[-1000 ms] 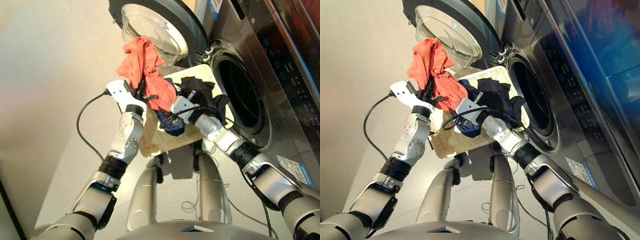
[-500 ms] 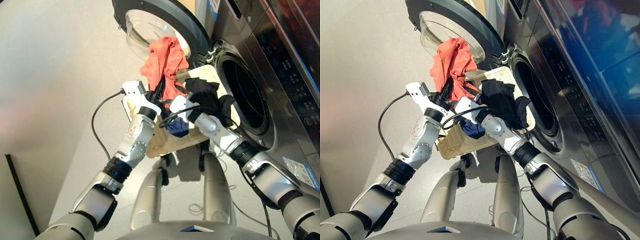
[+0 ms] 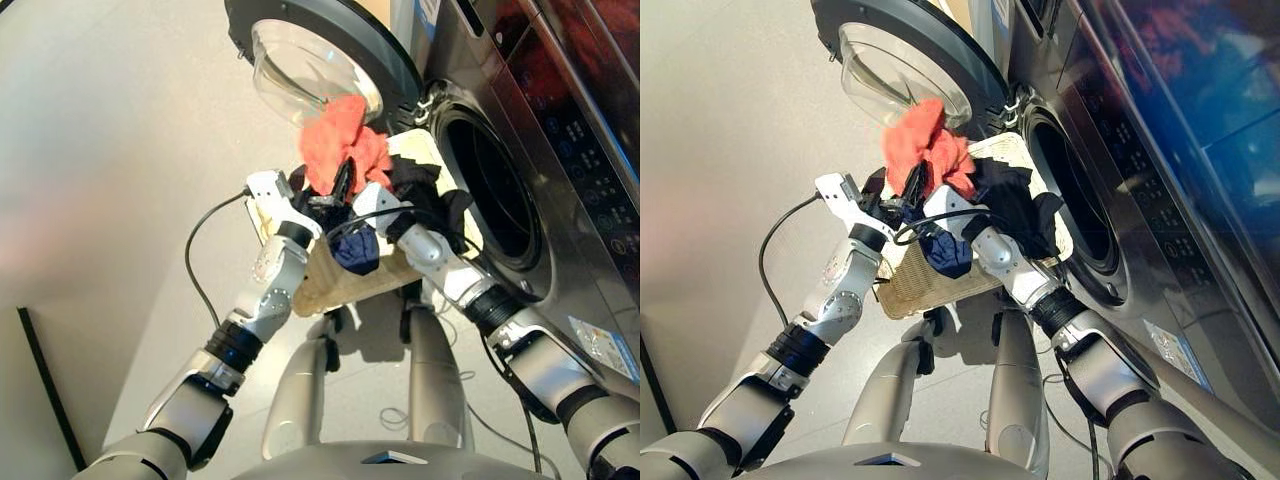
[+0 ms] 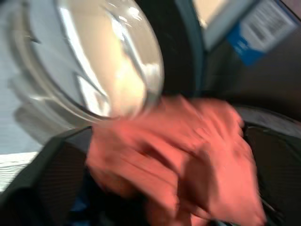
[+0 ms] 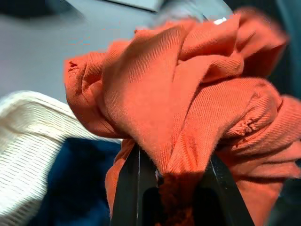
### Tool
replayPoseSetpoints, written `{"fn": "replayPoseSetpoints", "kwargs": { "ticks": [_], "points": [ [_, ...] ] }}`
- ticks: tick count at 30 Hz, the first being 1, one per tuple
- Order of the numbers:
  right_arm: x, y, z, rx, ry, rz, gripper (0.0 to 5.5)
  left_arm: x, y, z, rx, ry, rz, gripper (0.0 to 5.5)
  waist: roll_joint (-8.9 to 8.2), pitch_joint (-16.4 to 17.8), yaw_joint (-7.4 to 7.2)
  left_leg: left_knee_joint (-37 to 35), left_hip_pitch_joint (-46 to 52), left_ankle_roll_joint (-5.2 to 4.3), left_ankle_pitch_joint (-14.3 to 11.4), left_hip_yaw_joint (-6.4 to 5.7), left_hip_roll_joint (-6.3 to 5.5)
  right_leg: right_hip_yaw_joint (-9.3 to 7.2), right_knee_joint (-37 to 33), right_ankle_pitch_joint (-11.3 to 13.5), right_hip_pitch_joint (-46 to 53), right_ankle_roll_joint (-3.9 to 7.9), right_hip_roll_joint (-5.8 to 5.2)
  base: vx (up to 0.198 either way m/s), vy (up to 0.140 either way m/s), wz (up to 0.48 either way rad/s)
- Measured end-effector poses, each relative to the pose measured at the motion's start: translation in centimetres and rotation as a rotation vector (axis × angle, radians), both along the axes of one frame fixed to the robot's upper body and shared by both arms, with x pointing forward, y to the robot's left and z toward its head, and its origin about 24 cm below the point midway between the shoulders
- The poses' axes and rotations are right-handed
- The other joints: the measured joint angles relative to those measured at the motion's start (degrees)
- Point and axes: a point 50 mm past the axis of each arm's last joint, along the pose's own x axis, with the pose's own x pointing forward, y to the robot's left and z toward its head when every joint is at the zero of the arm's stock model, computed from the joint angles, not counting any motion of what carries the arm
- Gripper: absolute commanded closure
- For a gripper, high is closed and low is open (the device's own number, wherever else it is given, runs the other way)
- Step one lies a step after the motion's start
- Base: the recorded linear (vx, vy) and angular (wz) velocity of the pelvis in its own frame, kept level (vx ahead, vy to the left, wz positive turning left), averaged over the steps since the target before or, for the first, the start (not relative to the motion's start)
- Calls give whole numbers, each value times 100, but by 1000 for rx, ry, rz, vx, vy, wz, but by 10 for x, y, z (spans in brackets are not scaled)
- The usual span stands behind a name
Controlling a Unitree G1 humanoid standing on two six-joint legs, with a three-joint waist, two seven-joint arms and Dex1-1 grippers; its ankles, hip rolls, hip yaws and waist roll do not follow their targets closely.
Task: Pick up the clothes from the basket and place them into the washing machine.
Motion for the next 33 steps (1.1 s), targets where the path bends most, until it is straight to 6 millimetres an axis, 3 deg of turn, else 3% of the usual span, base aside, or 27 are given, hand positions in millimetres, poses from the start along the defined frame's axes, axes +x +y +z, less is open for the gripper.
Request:
{"fn": "replayPoseSetpoints", "kwargs": {
  "ticks": [3, 5, 6, 8, 13, 16, 18, 25, 29, 33],
  "points": [
    [-5, -24, 4, 113, -52, -127, 550, -2, 29, -10, -104, 48, 184, 0, 3, -4, -31, -5, -29, 0, -3, 1, 5, 5, -7, -5, -33, 1, 4, 0, 0, 0],
    [0, -38, -15, 163, -50, -264, 550, -5, 42, -26, -101, 98, 278, 0, 7, -51, -91, -10, -52, -2, -3, -9, 4, -8, -4, -9, -48, 2, 2, 0, 0, 0],
    [3, -47, -29, 118, 2, -335, 550, -5, 43, -36, -98, 143, 298, 0, 12, -52, -87, -7, -72, -3, -3, -6, -5, -5, 4, -9, -63, 2, -2, 0, 0, 0],
    [2, -57, -38, 87, 10, -416, 550, -5, 47, -49, -75, 200, 351, 0, 18, -55, -51, 19, -221, 0, 0, -5, -8, 2, 19, -1, -216, -6, -7, 0, 0, 0],
    [8, -74, -34, 97, -37, -590, 550, -12, 59, -86, -41, 369, 461, 0, 23, -57, 38, 33, -473, -12, 34, -9, -10, 7, 100, 7, -508, -22, -17, -4, 20, 15],
    [21, -85, -13, 168, -116, -715, 550, -14, 62, -93, -8, 397, 489, 0, 35, -51, 59, 107, -751, -11, 51, -9, -29, 17, 156, 24, -778, -45, -33, 0, 0, 0],
    [26, -99, 0, 188, -159, -794, 550, -14, 61, -94, -4, 404, 491, 0, 44, -43, 166, 149, -918, -12, 65, -24, -51, 15, 219, 23, -943, -46, -62, 0, 0, 0],
    [48, -156, 75, 397, -287, -1106, 550, -12, 61, -92, 38, 385, 479, 0, 194, 45, 427, 590, -1627, 1, 50, -57, -165, 72, 569, 9, -1600, -48, -206, 0, 0, 0],
    [40, -201, 114, 548, -350, -1279, 550, -11, 59, -91, 44, 383, 464, 0, 199, 92, 614, 1088, -2101, 17, -89, -55, -187, 131, 803, -47, -1975, -6, -241, 0, 0, 0],
    [27, -231, 138, 817, -376, -1427, 550, -14, 59, -96, 56, 407, 451, 0, 196, 104, 597, 1595, -2476, 35, -292, -77, -188, 143, 1071, -140, -2220, 2, -271, 36, -1, 16]
  ]
}}
